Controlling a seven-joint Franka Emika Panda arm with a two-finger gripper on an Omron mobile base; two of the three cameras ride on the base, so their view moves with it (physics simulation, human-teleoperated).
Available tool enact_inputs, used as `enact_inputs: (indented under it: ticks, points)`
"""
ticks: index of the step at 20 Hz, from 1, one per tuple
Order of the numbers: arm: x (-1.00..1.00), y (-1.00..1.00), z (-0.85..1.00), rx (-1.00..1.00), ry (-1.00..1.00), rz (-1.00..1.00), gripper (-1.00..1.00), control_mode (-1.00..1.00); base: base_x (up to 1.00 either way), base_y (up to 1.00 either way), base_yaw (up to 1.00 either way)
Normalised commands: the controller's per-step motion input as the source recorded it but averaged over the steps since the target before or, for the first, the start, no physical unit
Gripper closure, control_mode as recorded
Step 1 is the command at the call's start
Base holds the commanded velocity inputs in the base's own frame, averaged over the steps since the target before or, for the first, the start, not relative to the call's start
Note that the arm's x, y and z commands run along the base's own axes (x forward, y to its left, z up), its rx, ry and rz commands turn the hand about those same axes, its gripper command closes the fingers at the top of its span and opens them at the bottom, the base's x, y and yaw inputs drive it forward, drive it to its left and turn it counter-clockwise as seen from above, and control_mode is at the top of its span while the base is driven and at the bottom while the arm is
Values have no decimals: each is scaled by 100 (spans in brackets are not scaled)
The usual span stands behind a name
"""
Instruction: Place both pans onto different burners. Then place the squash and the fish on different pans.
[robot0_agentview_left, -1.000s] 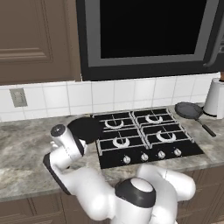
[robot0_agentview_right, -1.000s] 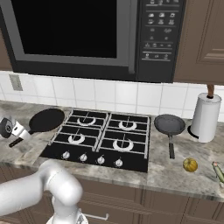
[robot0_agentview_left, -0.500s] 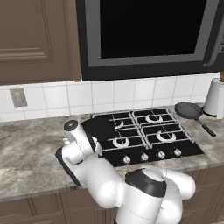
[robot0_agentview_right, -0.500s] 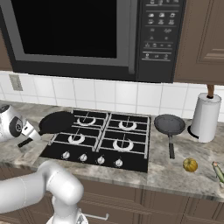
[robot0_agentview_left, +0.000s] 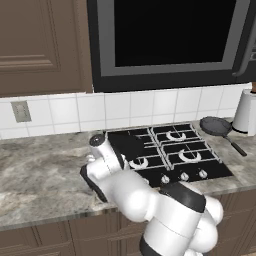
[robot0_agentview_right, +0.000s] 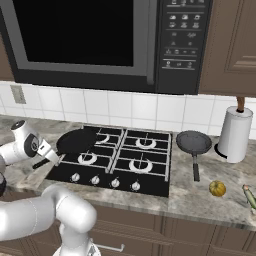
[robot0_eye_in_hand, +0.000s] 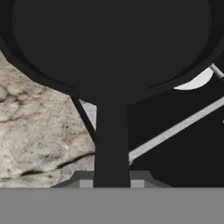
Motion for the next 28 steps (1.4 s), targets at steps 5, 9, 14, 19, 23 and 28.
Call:
enact_inputs:
  ticks: [5, 9, 14, 19, 23, 28]
  points:
    - [11, -57, 0, 0, 0, 0, 100, -100, 0, 0, 0]
    - [16, -58, 0, 0, 0, 0, 100, -100, 0, 0, 0]
    - [29, -59, -7, 0, 0, 0, 100, -100, 0, 0, 0]
    - [19, -56, -3, 0, 0, 0, 100, -100, 0, 0, 0]
    - [13, -56, 0, 0, 0, 0, 100, -100, 0, 0, 0]
    - [13, -56, 0, 0, 0, 0, 100, -100, 0, 0, 0]
